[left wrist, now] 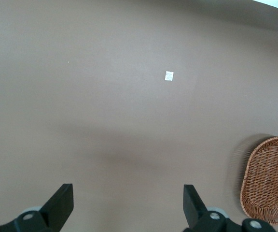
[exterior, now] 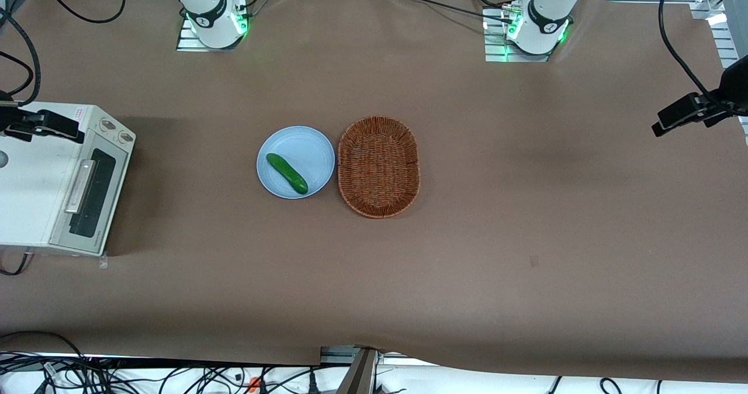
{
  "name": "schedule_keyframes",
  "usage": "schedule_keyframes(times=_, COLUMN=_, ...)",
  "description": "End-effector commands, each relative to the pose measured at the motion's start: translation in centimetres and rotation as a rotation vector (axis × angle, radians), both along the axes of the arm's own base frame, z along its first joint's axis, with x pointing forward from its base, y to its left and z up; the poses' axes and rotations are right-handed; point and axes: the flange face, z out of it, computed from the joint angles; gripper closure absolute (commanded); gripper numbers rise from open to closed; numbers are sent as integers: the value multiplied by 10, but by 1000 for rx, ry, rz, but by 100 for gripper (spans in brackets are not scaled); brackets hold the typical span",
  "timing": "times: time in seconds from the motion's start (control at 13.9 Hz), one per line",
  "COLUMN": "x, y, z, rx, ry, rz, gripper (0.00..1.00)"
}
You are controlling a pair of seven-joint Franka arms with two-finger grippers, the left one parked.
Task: Open oven door with right arm only
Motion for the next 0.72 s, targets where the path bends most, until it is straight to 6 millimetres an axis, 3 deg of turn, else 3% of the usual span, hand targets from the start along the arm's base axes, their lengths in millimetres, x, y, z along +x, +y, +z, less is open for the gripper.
schedule_keyframes(times=0.0, x=-4, y=0, z=0, rx=23, ry=9, rz=15, gripper=0)
schedule_keyframes(times=0.65, x=-1, y=1, z=-8, rx=24, ry=24, rz=16, gripper=0)
